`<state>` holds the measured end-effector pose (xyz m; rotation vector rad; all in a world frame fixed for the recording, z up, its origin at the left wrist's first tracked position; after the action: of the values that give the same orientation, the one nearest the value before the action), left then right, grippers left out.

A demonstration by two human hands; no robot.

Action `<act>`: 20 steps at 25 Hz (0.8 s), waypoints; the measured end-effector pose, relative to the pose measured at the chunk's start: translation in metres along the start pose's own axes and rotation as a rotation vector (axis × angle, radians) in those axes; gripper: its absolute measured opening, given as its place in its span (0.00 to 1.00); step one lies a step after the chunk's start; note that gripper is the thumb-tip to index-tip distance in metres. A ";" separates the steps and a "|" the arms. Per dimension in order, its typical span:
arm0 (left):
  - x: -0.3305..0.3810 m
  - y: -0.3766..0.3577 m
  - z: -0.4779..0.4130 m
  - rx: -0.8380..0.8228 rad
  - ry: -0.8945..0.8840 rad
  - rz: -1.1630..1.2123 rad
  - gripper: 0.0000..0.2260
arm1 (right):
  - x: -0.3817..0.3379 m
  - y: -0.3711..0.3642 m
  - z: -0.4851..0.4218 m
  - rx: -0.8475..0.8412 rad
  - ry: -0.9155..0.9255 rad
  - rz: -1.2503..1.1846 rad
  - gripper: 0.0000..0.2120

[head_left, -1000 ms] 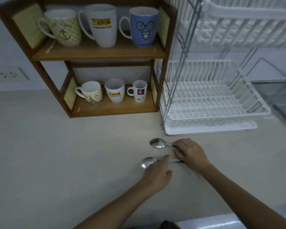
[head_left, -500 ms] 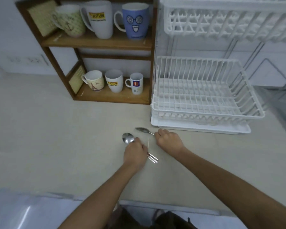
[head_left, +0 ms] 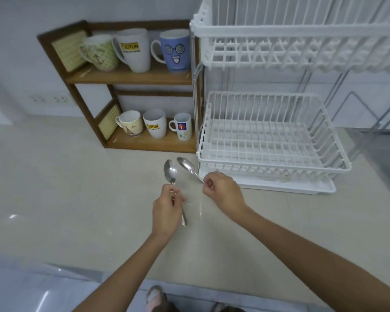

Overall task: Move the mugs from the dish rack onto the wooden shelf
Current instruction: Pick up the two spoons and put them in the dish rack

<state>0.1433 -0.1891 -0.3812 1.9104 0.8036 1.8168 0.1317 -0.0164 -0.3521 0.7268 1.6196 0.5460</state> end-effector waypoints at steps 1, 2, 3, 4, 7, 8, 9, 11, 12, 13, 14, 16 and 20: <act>0.011 0.002 -0.001 0.028 -0.040 0.070 0.03 | -0.001 0.016 0.001 0.066 0.013 -0.114 0.02; 0.022 0.004 -0.002 0.046 -0.078 0.144 0.05 | -0.002 0.033 0.001 0.132 0.033 -0.188 0.02; 0.035 0.005 -0.004 0.049 -0.115 0.212 0.06 | 0.000 0.050 0.000 0.191 0.050 -0.241 0.04; 0.049 0.005 -0.007 0.036 -0.156 0.262 0.08 | 0.003 0.066 -0.003 0.246 0.054 -0.289 0.05; 0.095 -0.006 -0.019 -0.070 -0.283 0.300 0.09 | 0.020 0.106 -0.022 0.388 -0.018 -0.393 0.06; 0.110 -0.012 -0.024 -0.119 -0.312 0.301 0.09 | 0.027 0.117 -0.030 0.425 -0.059 -0.420 0.06; 0.124 -0.020 -0.030 -0.166 -0.328 0.312 0.09 | 0.035 0.126 -0.038 0.457 -0.097 -0.436 0.06; 0.146 -0.035 -0.048 -0.225 -0.327 0.337 0.09 | 0.052 0.142 -0.053 0.500 -0.157 -0.418 0.05; 0.156 -0.042 -0.058 -0.234 -0.322 0.334 0.10 | 0.060 0.149 -0.060 0.505 -0.186 -0.390 0.04; 0.164 -0.049 -0.069 -0.234 -0.312 0.318 0.11 | 0.068 0.155 -0.067 0.505 -0.210 -0.357 0.04; 0.170 -0.057 -0.082 -0.231 -0.297 0.287 0.11 | 0.075 0.160 -0.074 0.504 -0.227 -0.329 0.03; 0.180 -0.070 -0.105 -0.237 -0.261 0.219 0.11 | 0.088 0.168 -0.089 0.488 -0.246 -0.285 0.04; 0.183 -0.106 -0.147 -0.305 -0.117 0.132 0.12 | 0.118 0.160 -0.115 0.323 -0.398 -0.370 0.07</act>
<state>-0.0170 -0.0074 -0.2939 1.8827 0.3442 1.7645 0.0329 0.1851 -0.3006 0.6953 1.4281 -0.1283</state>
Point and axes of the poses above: each hand's wrist, its own z-axis away from the middle knuckle, its own y-axis out of the back of the hand, x = y × z, the point moved 4 cm from there along -z, towards the middle knuckle, and after that the axes turned 6 degrees about -z, right-handed, at the moved point
